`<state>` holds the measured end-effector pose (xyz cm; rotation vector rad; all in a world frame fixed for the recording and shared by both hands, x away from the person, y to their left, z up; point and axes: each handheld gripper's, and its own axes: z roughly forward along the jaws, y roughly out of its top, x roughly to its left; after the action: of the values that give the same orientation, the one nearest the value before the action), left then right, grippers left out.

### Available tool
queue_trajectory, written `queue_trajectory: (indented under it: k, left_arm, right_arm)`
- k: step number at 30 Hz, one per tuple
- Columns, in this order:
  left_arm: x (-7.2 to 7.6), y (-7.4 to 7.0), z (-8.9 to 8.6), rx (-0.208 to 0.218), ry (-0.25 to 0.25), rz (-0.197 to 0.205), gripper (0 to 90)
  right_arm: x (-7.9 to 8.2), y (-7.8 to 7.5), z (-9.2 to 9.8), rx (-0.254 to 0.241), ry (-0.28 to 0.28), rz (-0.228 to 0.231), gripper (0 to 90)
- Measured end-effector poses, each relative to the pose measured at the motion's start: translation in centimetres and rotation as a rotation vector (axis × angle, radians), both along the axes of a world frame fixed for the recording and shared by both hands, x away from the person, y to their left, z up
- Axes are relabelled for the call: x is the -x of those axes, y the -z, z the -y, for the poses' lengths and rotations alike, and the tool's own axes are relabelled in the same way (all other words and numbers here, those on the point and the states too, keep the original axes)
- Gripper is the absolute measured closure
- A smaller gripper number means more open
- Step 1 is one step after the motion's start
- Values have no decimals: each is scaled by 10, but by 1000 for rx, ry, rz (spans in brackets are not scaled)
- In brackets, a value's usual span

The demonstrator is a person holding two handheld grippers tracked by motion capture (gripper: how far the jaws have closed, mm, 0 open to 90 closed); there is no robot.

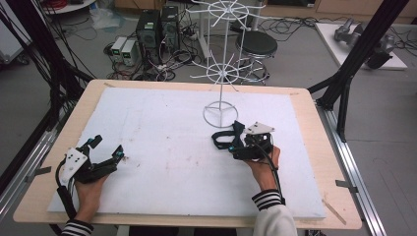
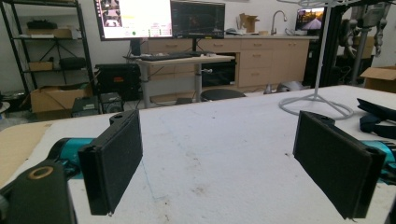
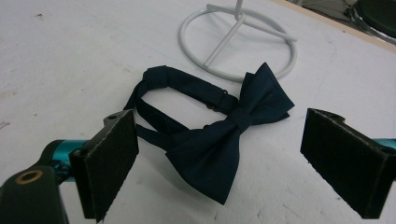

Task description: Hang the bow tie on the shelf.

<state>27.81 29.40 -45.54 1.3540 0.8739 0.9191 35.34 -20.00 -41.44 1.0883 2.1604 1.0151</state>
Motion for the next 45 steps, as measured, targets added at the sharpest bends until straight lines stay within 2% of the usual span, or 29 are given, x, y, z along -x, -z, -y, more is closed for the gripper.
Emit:
queue_trajectory:
  k: [7, 10, 11, 13, 16, 20, 24, 28, 32, 35, 37, 45]
  left_arm:
    - [0, 0, 0, 0, 0, 0, 160]
    - [0, 0, 0, -1, 0, -2, 161]
    - [0, 0, 0, 0, 0, -1, 161]
    - [0, 0, 0, -1, 0, -2, 161]
    - [0, 0, 0, 0, 1, -3, 160]
    - [0, 0, 0, 2, 0, -3, 161]
    - [0, 0, 0, 3, 0, -3, 161]
    - [0, 0, 0, 1, 0, -3, 161]
    - [-1, 0, 0, 0, 0, -4, 160]
    - [0, 0, 0, -2, 1, -4, 161]
    - [0, 0, 0, -3, 0, -4, 160]
    - [0, 0, 0, -3, 1, -3, 160]
  right_arm:
    - [-9, 6, -5, 38, 16, -65, 107]
    - [-13, 9, -8, 67, 18, -99, 153]
    - [-13, 9, -8, 67, 18, -99, 153]
    - [-16, 11, -10, 100, 21, -110, 153]
    - [-19, 11, -14, 110, 21, -123, 158]
    - [-24, 13, -19, 149, 27, -150, 200]
    - [-27, 15, -20, 143, 33, -175, 253]
    - [-27, 16, -20, 160, 41, -177, 278]
    - [-26, 15, -20, 153, 37, -184, 339]
    - [-27, 16, -20, 133, 40, -208, 387]
    - [-28, 18, -18, 130, 53, -226, 409]
    - [-28, 17, -16, 123, 90, -232, 554]
